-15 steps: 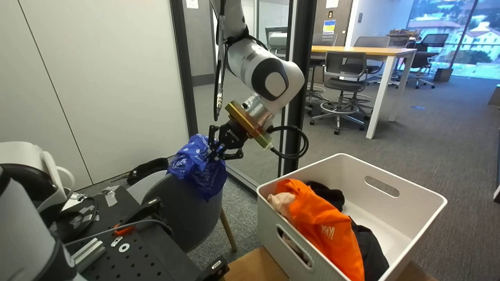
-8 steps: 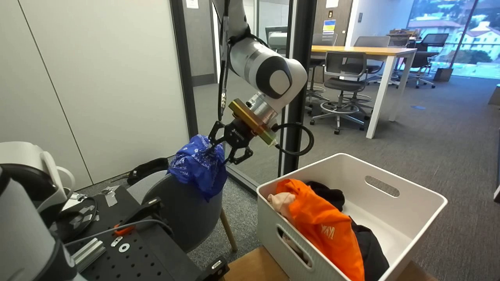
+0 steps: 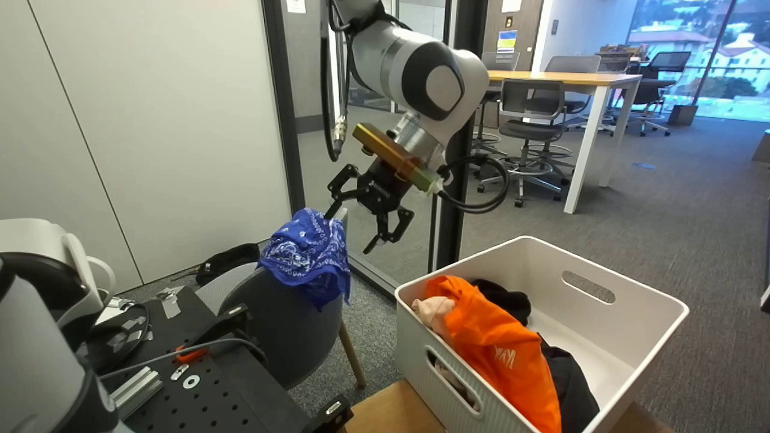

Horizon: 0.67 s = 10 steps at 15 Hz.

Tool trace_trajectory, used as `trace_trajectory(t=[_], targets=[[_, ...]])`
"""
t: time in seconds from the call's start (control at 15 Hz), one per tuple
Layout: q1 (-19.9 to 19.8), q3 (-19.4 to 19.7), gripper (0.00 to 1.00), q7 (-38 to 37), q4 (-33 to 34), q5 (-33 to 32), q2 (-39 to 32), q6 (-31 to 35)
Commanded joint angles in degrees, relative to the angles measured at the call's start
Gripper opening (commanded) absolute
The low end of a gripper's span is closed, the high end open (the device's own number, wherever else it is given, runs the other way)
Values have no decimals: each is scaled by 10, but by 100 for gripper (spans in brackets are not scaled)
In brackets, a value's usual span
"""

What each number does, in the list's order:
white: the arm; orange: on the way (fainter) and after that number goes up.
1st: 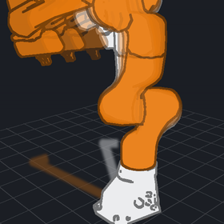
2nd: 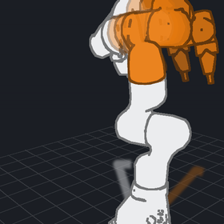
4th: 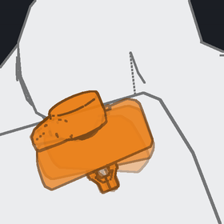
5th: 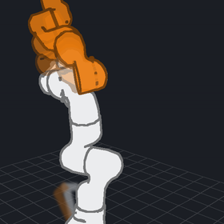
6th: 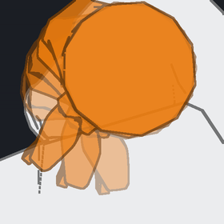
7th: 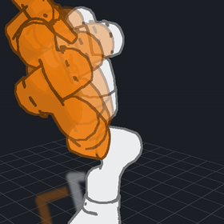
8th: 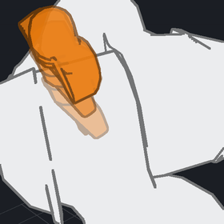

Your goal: Pick up the blue cloth from the box and put it on the chair's headrest

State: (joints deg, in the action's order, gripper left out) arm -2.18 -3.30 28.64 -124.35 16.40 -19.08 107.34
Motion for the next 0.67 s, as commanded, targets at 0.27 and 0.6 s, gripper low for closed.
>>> trace_trajectory(t=[0.27,0.6], targets=[[6,24,100,-122,-142,-53,269,-2],[7,25,100,-195,-192,-73,430,-26]])
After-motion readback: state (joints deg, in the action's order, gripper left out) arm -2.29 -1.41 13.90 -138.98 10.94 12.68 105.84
